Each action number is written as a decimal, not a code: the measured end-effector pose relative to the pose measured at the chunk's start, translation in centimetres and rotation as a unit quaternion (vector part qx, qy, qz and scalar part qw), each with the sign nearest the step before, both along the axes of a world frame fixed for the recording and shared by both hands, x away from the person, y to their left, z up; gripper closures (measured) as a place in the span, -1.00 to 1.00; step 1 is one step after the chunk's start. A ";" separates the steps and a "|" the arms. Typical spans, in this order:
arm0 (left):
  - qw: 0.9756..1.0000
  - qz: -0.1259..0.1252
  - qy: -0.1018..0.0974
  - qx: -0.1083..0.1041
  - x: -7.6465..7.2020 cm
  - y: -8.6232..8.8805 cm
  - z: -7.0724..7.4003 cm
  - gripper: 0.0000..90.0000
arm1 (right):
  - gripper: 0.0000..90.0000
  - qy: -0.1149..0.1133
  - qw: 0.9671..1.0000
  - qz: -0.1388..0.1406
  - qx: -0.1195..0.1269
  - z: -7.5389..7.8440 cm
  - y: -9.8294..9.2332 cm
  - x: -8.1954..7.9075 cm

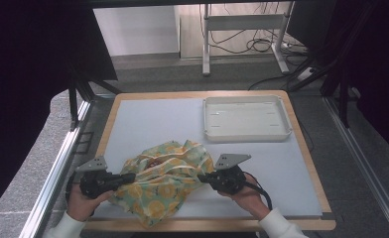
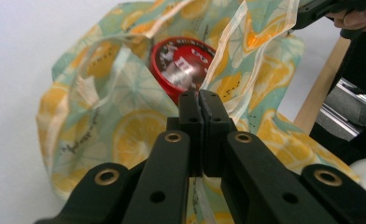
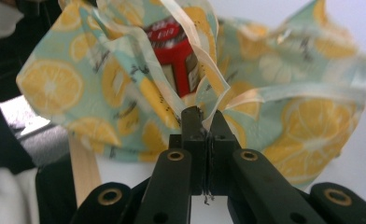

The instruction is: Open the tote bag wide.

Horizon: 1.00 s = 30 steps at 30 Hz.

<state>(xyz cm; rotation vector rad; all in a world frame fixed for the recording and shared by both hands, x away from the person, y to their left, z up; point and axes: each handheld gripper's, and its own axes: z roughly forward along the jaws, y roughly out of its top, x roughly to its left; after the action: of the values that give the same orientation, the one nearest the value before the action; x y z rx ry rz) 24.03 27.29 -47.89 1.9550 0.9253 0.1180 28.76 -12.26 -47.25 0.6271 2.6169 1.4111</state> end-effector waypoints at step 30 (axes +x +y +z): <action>0.996 -0.027 0.074 0.039 -1.6 -0.7 -4.8 0.99 | 0.94 0.084 0.992 0.027 -0.087 -5.5 0.0 -1.3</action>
<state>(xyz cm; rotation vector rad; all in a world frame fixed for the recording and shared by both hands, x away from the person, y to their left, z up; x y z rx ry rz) 22.45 26.60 -52.68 2.0814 0.9741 -0.0230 27.46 -12.31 -52.71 0.6832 2.8684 1.1712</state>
